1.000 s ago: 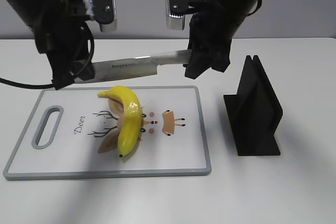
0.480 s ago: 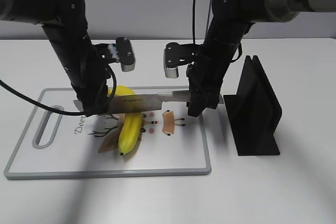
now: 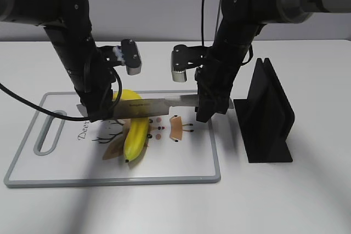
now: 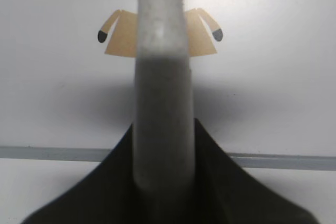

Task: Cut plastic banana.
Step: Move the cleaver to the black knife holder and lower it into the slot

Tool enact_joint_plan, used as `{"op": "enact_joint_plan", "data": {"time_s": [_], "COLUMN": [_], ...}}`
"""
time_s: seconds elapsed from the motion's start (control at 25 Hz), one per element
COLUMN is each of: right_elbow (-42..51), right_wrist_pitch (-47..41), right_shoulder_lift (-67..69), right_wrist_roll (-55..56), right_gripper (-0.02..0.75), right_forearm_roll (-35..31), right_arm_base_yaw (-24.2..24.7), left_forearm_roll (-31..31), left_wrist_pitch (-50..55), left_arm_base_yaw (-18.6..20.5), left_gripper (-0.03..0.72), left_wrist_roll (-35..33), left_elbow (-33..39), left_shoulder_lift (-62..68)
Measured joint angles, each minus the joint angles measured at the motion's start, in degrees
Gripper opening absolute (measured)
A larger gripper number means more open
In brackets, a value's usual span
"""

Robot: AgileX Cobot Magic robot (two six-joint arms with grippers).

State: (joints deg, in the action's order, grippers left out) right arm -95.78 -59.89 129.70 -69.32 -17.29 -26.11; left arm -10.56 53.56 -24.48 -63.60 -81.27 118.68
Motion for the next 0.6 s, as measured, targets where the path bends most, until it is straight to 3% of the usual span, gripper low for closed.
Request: {"op": "enact_joint_plan", "data": {"time_s": [0.6], "right_elbow": [-2.96], "right_wrist_pitch": [-4.45], "right_shoulder_lift": [-1.68], "right_wrist_roll": [1.01], "right_gripper": [0.172], "right_forearm_roll": [1.13], "right_arm_base_yaw": [-0.37], "left_forearm_roll": [1.22], "left_wrist_pitch": [2.87], "left_arm_base_yaw": [-0.37], "left_gripper": [-0.005], "left_wrist_roll": [0.30], "left_elbow": [-2.03], "left_shoulder_lift": [-1.84]}}
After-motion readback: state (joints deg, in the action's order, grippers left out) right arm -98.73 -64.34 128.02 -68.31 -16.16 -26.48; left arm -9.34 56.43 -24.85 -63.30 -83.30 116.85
